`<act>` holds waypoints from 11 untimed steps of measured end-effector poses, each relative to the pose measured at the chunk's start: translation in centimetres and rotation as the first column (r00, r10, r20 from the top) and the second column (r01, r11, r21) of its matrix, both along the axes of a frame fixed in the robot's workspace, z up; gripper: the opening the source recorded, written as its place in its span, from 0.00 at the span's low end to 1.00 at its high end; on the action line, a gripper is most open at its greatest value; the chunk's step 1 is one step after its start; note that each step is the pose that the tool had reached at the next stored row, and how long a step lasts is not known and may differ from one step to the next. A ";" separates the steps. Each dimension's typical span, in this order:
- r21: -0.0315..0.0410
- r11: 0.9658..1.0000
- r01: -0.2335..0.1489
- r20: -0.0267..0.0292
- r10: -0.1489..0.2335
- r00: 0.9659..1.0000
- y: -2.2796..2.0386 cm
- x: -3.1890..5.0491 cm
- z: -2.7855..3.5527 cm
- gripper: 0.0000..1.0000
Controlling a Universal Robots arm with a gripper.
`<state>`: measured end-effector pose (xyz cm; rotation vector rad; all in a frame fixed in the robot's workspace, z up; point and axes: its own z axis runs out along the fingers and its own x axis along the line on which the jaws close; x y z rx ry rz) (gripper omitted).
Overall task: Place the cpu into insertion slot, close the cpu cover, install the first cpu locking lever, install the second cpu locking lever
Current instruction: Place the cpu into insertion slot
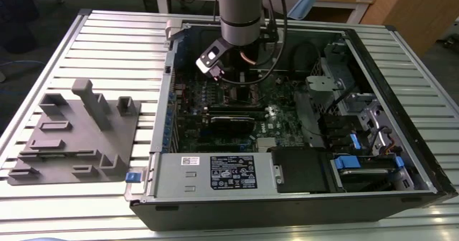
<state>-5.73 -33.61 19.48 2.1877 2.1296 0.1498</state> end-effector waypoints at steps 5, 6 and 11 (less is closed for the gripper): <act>0.000 1.000 0.000 0.000 0.000 1.000 0.00 0.00 1.63 0.60; 0.000 1.000 0.000 0.000 0.000 1.000 0.00 0.00 1.99 0.60; 0.000 1.000 0.000 0.000 0.000 1.000 0.00 0.00 2.82 0.60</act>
